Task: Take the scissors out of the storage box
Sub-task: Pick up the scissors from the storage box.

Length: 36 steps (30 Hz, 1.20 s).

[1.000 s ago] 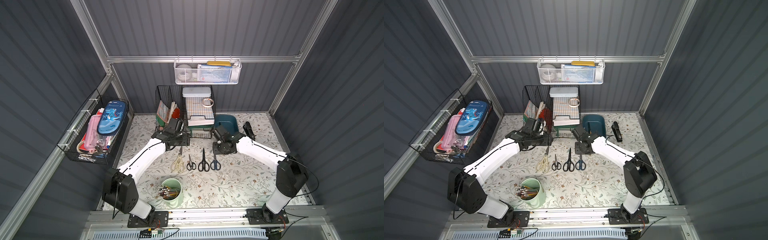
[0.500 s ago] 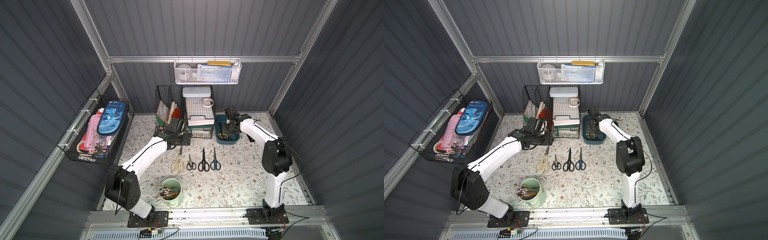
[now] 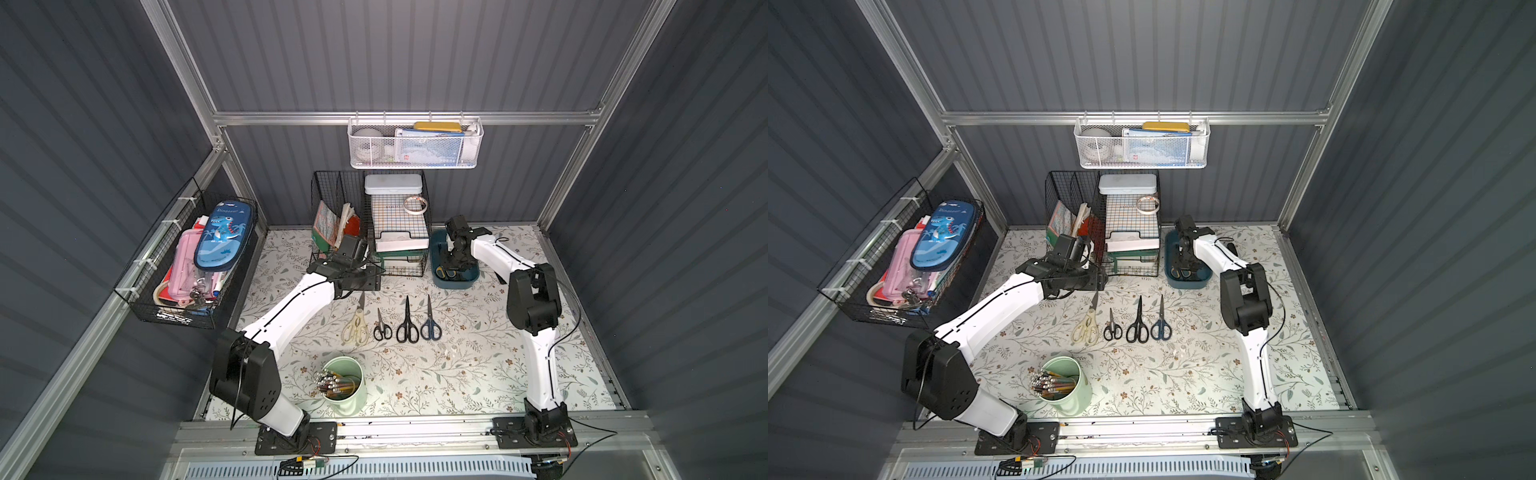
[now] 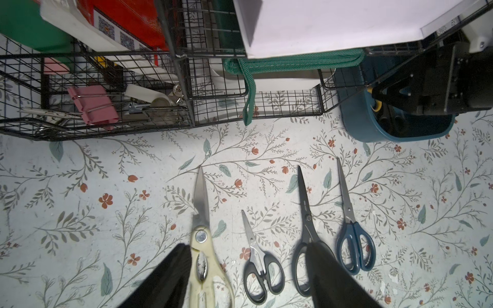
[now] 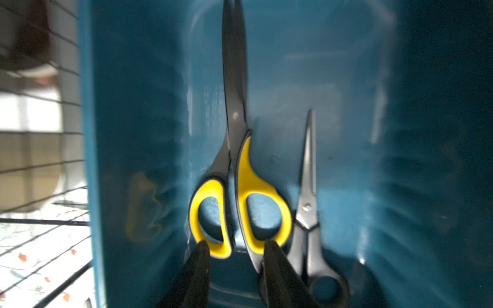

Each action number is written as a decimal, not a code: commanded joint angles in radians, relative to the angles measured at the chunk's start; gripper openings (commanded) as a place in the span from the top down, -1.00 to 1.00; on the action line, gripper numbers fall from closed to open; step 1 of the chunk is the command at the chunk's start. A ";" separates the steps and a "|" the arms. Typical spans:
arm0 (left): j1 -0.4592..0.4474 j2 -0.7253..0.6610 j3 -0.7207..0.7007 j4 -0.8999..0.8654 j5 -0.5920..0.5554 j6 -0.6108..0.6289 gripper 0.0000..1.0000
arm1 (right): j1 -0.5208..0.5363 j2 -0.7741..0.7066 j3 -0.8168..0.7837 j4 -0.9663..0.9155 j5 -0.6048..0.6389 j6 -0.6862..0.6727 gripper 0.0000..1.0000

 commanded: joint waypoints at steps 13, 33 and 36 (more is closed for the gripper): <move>0.004 0.018 0.003 -0.017 -0.008 0.011 -0.46 | 0.009 0.168 0.143 -0.145 0.030 0.023 0.21; 0.004 0.003 0.008 -0.024 -0.028 0.021 -0.46 | -0.018 0.241 0.201 -0.184 0.060 0.027 0.85; 0.004 0.005 0.013 -0.027 -0.029 0.021 -0.46 | -0.019 0.154 0.134 -0.099 0.037 0.028 0.88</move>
